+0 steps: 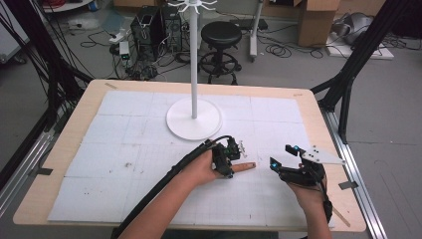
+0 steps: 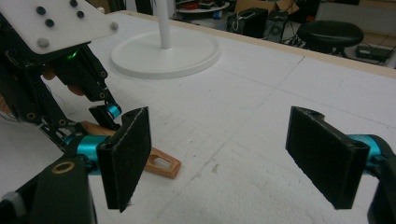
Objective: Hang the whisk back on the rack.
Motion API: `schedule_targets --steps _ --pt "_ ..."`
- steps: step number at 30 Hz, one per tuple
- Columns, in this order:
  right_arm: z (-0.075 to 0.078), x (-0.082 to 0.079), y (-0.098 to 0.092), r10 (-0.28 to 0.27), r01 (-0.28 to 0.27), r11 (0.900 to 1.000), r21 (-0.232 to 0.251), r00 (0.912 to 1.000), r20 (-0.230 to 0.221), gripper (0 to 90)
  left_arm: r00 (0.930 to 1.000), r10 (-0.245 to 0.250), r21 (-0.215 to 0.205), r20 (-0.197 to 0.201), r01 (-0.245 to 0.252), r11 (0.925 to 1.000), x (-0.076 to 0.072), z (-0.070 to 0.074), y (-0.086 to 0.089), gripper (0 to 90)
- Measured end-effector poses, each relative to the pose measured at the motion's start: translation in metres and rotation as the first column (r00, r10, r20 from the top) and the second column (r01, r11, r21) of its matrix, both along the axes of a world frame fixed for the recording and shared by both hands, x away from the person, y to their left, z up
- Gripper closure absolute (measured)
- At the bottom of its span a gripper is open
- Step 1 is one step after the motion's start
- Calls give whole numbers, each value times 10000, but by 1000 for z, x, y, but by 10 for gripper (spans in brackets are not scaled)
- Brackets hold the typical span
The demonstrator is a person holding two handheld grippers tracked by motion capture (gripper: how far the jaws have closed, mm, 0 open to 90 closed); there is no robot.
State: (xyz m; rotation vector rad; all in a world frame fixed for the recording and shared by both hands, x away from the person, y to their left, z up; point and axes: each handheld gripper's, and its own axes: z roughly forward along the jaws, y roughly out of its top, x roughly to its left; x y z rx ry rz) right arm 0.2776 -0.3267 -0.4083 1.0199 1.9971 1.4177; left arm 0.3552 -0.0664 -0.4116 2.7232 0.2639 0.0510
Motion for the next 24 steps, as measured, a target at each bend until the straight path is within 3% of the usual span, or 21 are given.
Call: schedule_targets --steps 11,22,24 --pt "-1 -2 -1 6 -6 10000 1 10000 47 216 9996 162 -150 -222 -165 9998 1 0 2 703" --pt "-1 -3 -2 2 -2 10000 -14 10000 76 217 9992 -303 215 -248 308 9993 -1 3 12 705" --pt "-1 -3 -2 21 -20 10000 -30 10000 74 217 9995 -274 67 -180 275 9996 -1 6 15 706"
